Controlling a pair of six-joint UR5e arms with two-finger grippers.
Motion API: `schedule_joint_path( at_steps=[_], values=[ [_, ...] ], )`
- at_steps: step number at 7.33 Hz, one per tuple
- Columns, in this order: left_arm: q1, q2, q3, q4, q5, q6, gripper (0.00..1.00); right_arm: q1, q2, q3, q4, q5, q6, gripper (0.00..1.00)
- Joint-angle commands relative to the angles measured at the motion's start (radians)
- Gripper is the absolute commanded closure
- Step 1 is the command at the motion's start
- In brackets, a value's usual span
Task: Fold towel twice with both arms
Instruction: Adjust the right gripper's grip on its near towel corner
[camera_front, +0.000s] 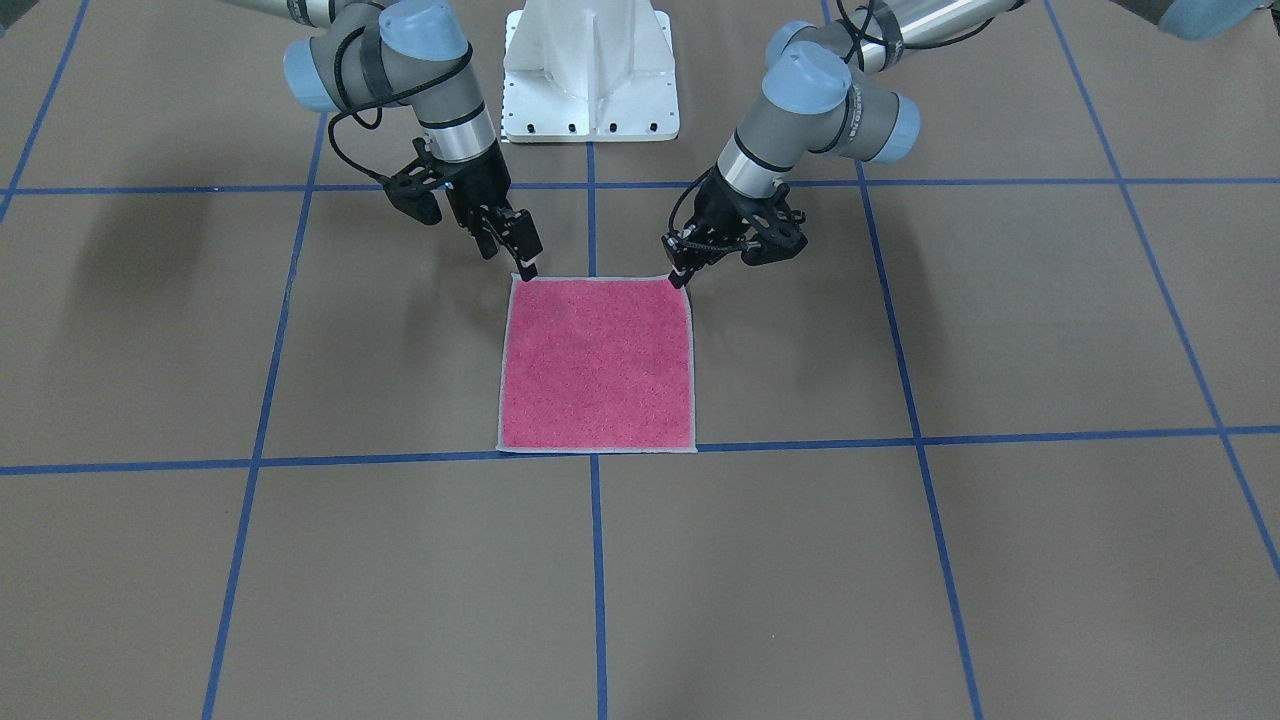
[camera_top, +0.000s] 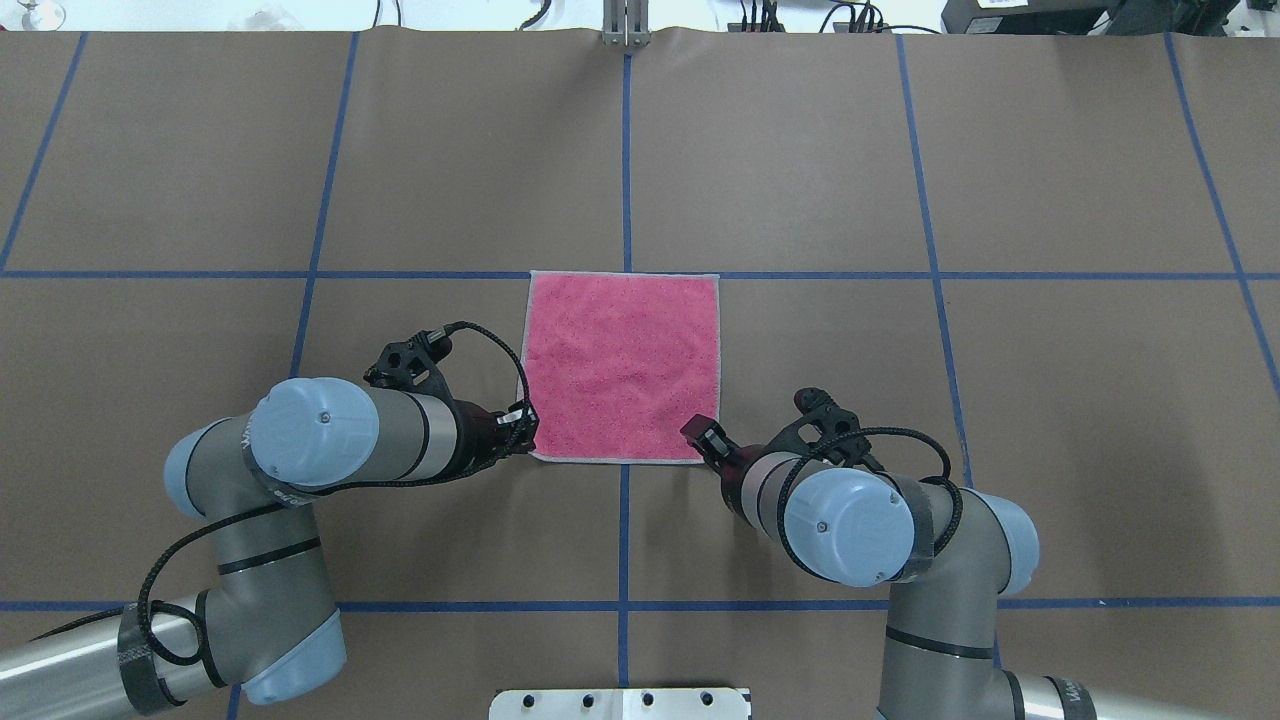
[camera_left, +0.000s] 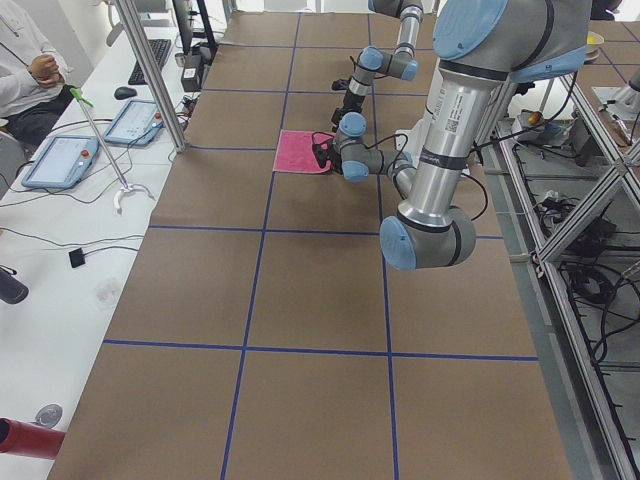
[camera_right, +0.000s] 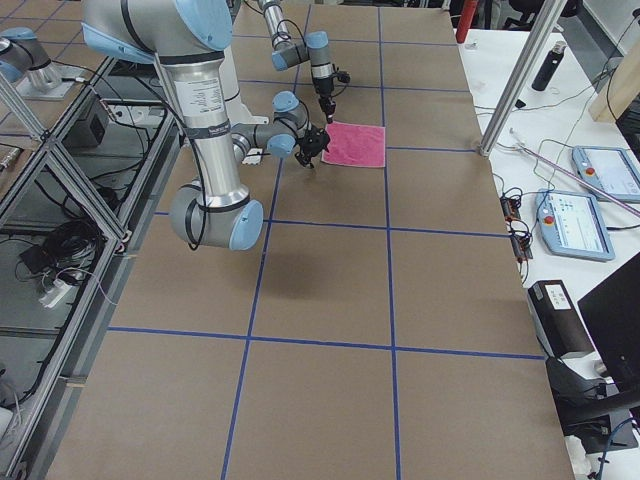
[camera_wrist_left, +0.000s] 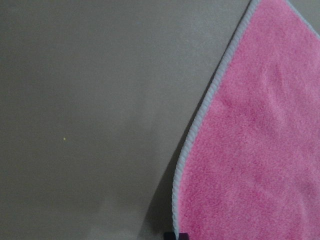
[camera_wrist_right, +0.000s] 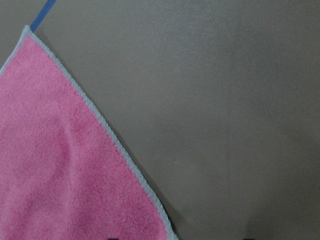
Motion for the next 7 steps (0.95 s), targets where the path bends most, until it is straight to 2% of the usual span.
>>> schedule_joint_path(
  at_steps=[1,3,7],
  values=[
    [-0.001,0.000,0.000,0.000,0.000,0.000,1.00,0.000,0.015,0.000,0.005,-0.002,0.007,0.62],
    [0.001,0.000,0.000,0.000,0.000,0.000,1.00,0.001,0.012,0.000,0.002,-0.004,0.006,0.63],
    [0.001,0.000,0.000,0.000,0.000,0.000,1.00,0.003,0.010,0.000,-0.004,-0.001,-0.007,0.54]
  ],
)
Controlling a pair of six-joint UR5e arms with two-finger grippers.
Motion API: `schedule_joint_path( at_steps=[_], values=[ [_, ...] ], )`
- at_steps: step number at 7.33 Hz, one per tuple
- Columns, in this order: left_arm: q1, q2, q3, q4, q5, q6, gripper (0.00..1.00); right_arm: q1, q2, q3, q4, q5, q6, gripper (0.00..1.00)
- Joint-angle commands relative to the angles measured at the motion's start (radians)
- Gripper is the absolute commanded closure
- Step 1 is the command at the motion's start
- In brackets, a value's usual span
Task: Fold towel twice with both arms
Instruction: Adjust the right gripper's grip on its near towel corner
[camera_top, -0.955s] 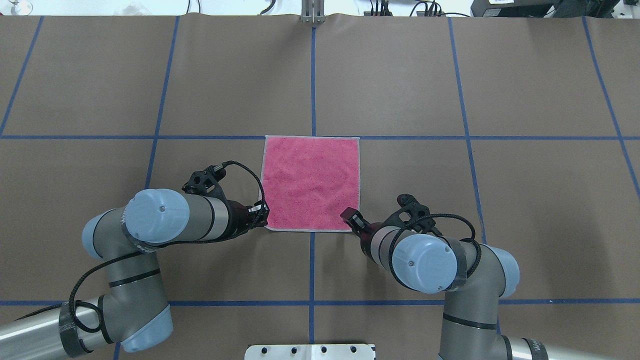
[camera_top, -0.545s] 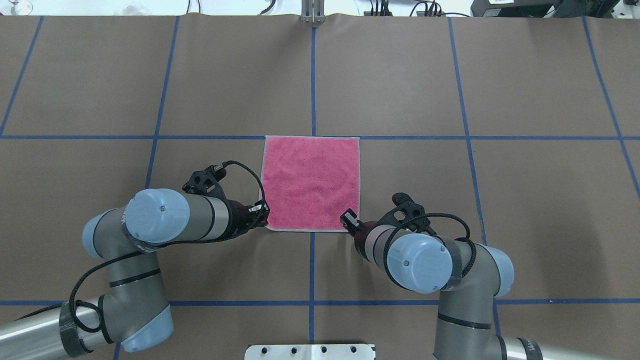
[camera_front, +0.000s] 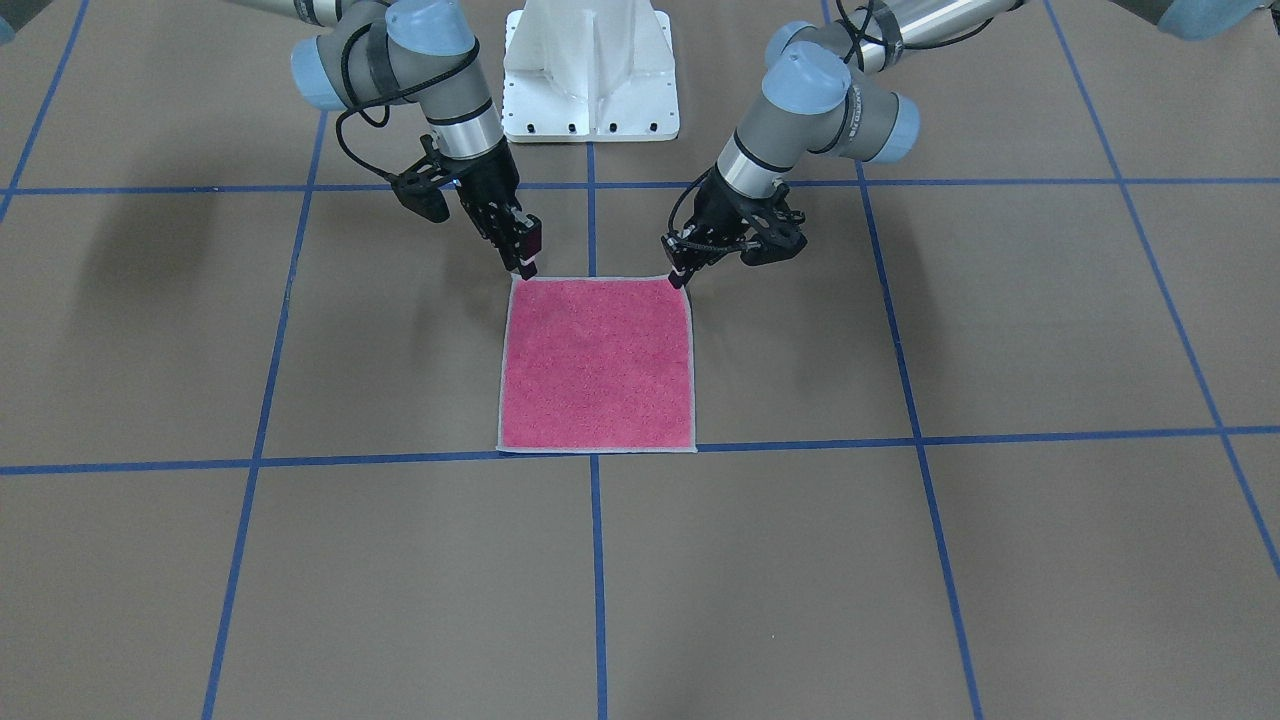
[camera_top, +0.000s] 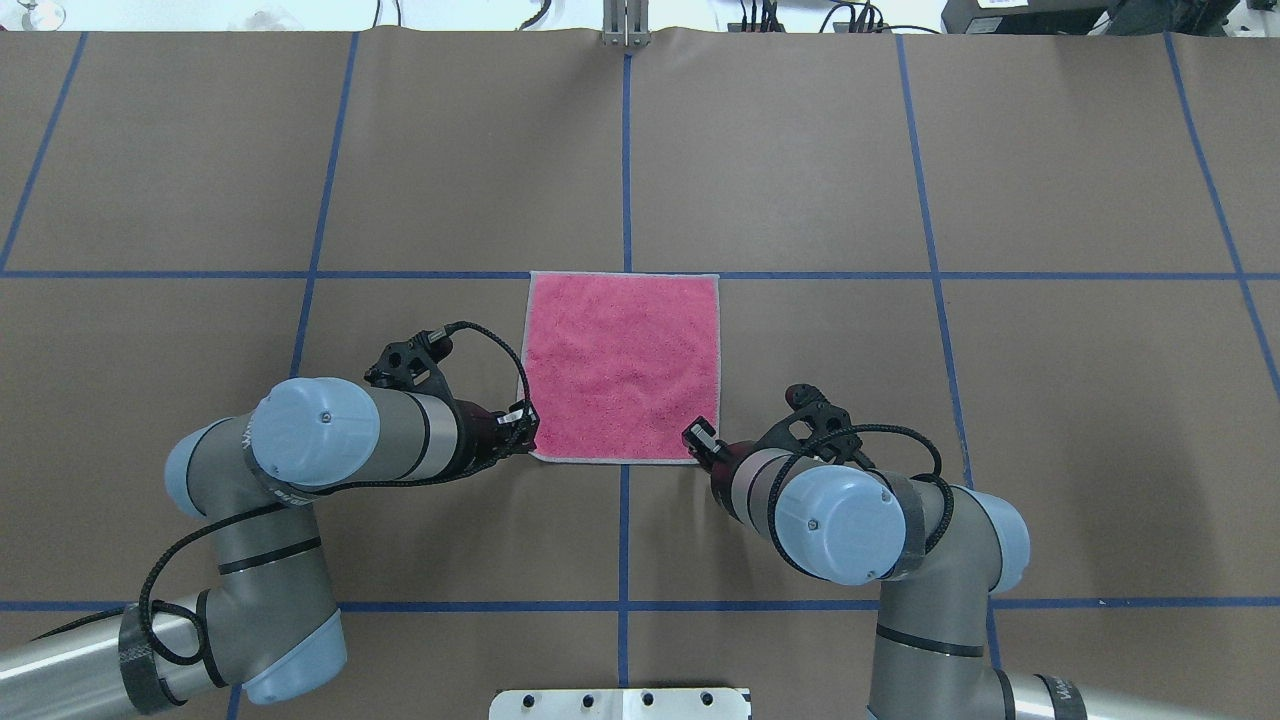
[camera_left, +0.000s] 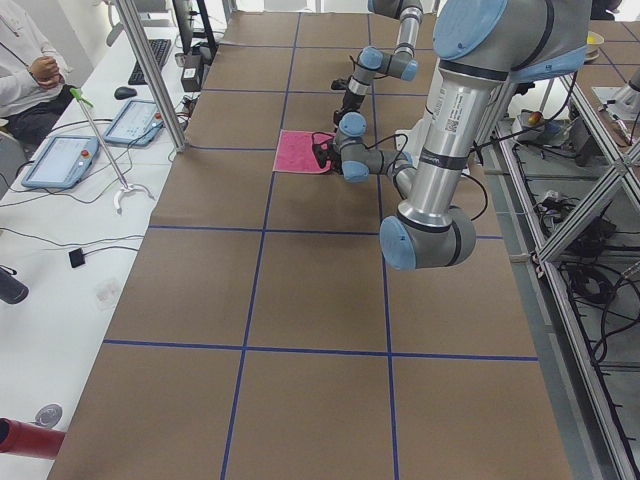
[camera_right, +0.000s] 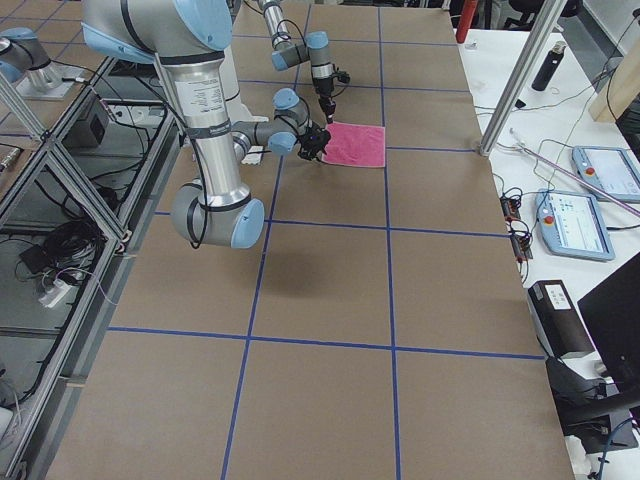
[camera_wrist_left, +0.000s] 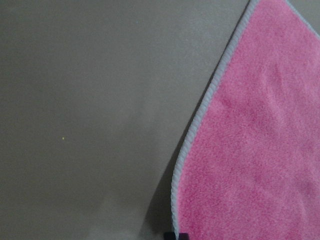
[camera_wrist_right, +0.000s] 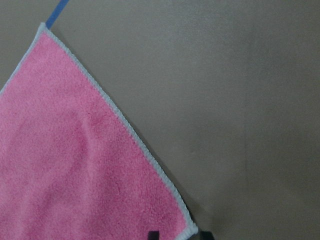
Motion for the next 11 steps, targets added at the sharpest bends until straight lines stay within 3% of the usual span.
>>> schedule_joint_path(
  at_steps=[1,4,5,6,11],
  values=[
    [0.001,-0.001,-0.001,0.000,0.000,0.000,1.00,-0.001,0.000,-0.006,-0.002,-0.001,-0.003,0.54],
    [-0.001,-0.002,-0.001,0.000,0.000,0.000,1.00,0.000,0.005,-0.020,-0.002,-0.003,0.001,0.57],
    [0.001,-0.002,-0.001,0.000,0.000,0.000,1.00,0.003,0.005,-0.020,-0.002,-0.003,0.009,0.71],
    [-0.001,-0.002,-0.001,0.000,0.000,0.000,1.00,0.005,0.006,-0.020,-0.001,-0.004,0.010,0.97],
    [-0.001,-0.006,-0.021,0.000,-0.008,0.000,1.00,0.023,-0.003,0.024,0.001,0.006,-0.003,1.00]
  ],
)
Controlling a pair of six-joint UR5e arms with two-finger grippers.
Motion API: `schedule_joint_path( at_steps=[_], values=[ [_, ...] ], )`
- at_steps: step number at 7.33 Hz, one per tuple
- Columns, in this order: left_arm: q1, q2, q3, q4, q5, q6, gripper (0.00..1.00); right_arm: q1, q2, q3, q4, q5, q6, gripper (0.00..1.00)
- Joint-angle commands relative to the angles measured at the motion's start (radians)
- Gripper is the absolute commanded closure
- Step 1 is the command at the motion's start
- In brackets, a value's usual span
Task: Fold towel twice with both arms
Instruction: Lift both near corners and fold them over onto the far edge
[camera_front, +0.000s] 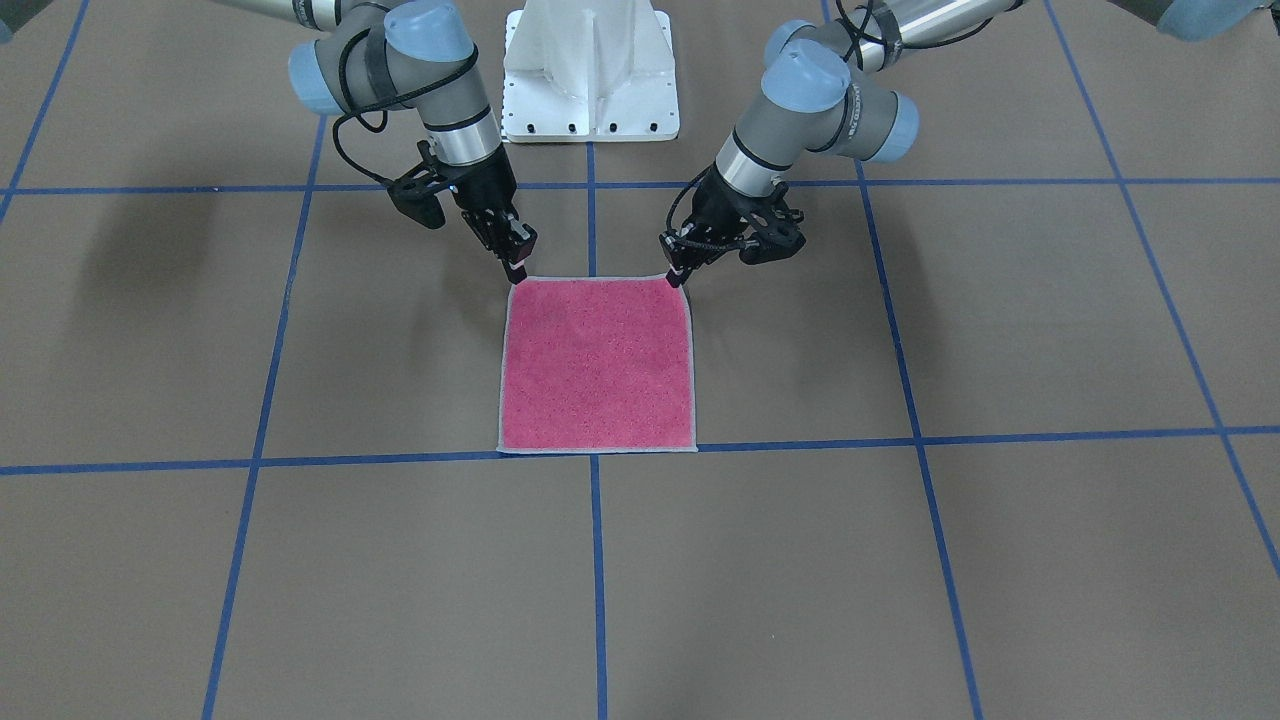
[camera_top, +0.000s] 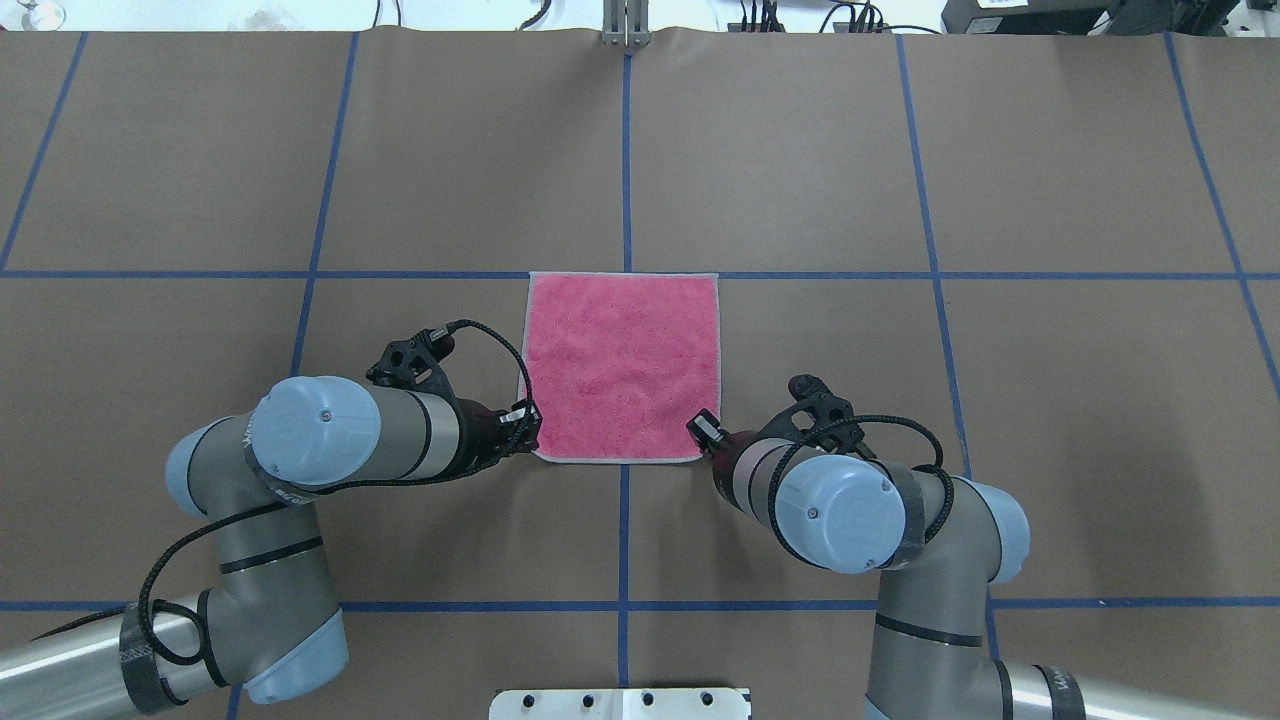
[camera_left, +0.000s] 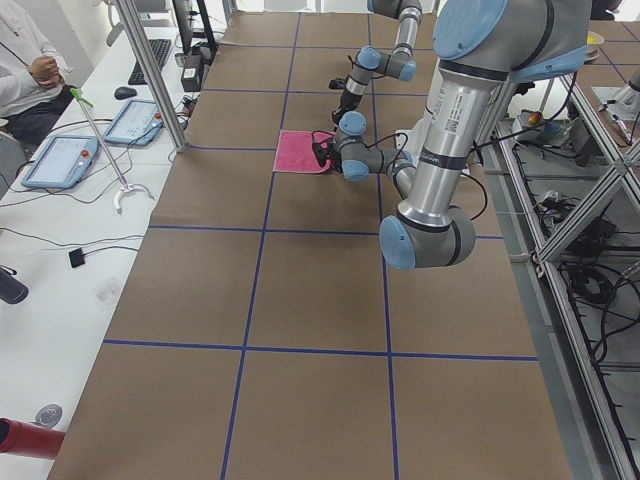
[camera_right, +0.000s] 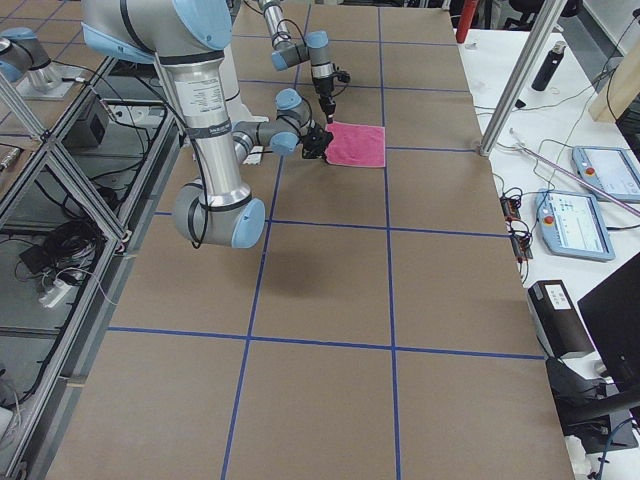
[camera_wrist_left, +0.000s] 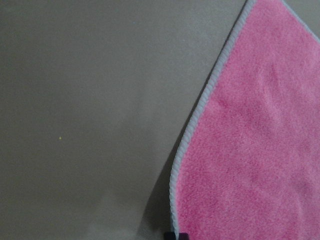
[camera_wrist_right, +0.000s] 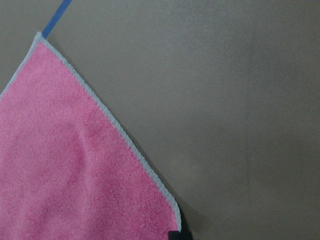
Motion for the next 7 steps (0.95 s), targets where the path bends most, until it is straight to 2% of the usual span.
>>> schedule_joint_path(
  at_steps=[1,3,4,5,7],
  values=[
    [-0.003,0.009,-0.057,0.002,-0.043,0.000,1.00,0.012,-0.018,0.075,-0.002,0.007,-0.008,1.00],
    [-0.002,0.049,-0.151,0.003,-0.057,-0.003,1.00,0.011,-0.079,0.176,-0.012,0.027,-0.006,1.00],
    [0.000,0.051,-0.166,0.003,-0.057,-0.003,1.00,0.009,-0.090,0.213,-0.063,0.044,-0.008,1.00],
    [0.001,0.038,-0.156,0.014,-0.057,-0.003,1.00,-0.003,-0.079,0.197,-0.072,0.044,-0.009,1.00],
    [0.000,0.015,-0.089,0.026,-0.048,0.000,1.00,0.024,-0.014,0.097,-0.069,0.036,-0.078,1.00]
  ],
)
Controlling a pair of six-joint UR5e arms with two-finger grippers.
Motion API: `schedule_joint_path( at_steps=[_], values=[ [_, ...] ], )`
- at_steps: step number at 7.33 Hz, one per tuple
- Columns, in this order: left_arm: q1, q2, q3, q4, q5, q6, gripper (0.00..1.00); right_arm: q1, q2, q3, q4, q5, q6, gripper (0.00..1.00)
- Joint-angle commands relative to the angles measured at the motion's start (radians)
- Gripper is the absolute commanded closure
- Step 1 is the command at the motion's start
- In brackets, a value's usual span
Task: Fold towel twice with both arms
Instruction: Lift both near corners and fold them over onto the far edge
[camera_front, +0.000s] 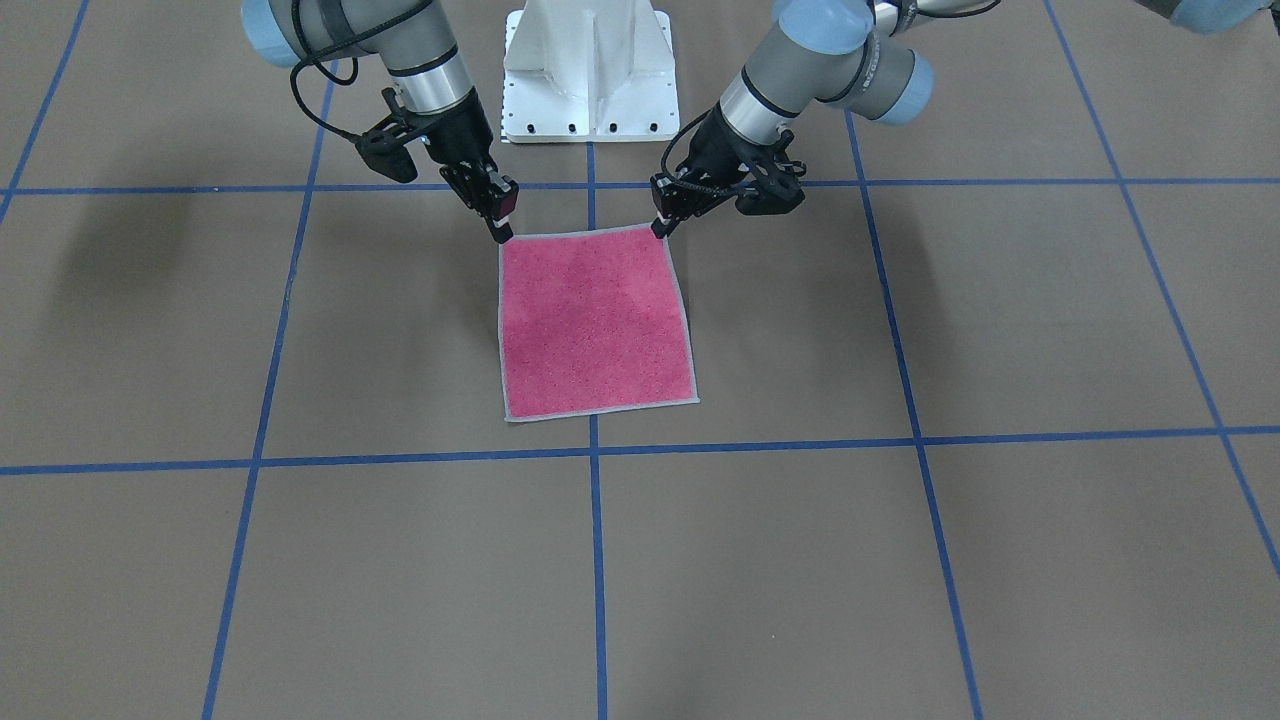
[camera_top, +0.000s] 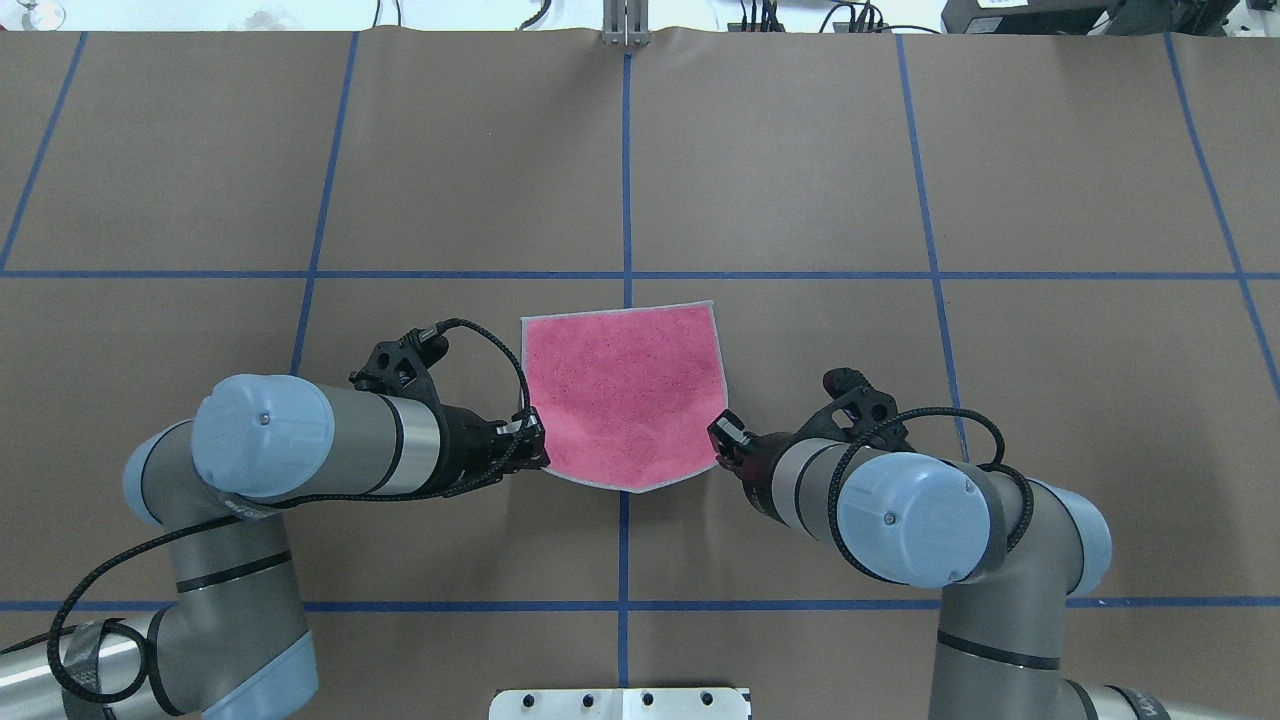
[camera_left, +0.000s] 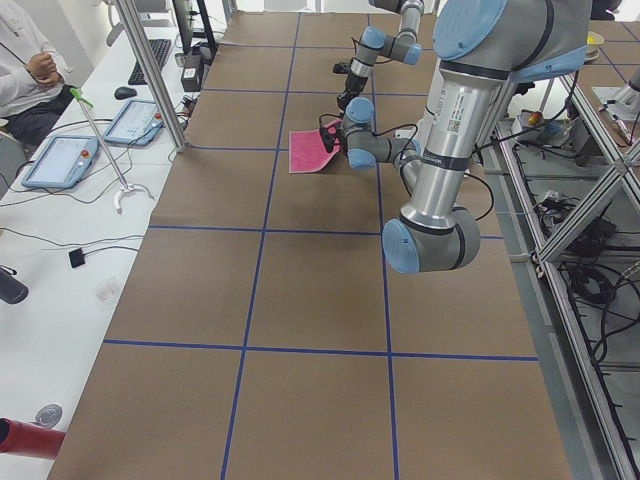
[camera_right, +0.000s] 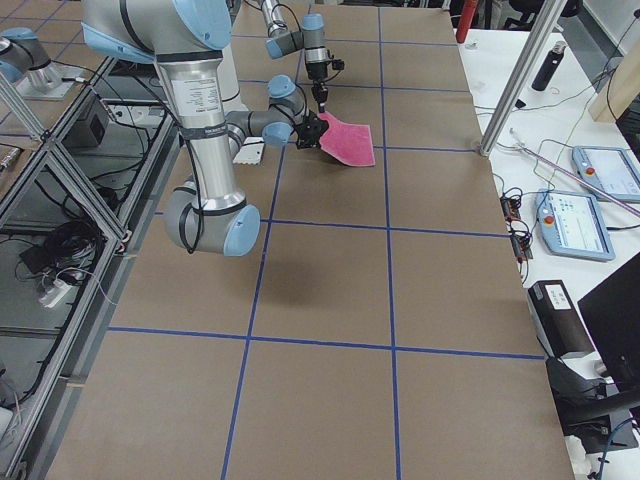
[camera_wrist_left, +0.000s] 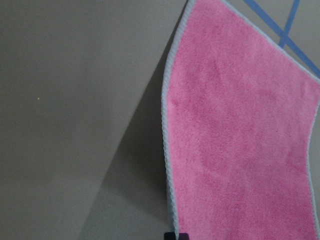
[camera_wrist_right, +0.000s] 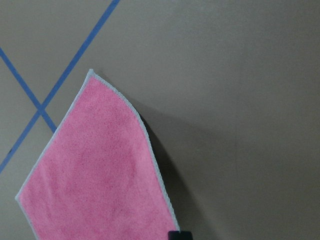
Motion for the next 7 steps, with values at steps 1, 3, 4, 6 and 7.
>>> schedule_joint_path(
  at_steps=[1,3,4,6,7],
  values=[
    [-0.027,-0.044,0.078,0.005,0.007,0.002,1.00,0.044,0.072,-0.094,0.000,-0.001,-0.042,1.00],
    [-0.071,-0.064,0.101,0.006,0.005,0.002,1.00,0.091,0.078,-0.102,0.000,0.001,-0.098,1.00],
    [-0.090,-0.065,0.101,0.008,0.005,0.002,1.00,0.104,0.081,-0.111,0.004,0.001,-0.120,1.00],
    [-0.107,-0.091,0.138,0.008,0.005,0.002,1.00,0.125,0.119,-0.181,0.006,-0.001,-0.146,1.00],
    [-0.113,-0.095,0.144,0.008,0.005,0.002,1.00,0.139,0.145,-0.212,0.006,0.001,-0.146,1.00]
  ],
)
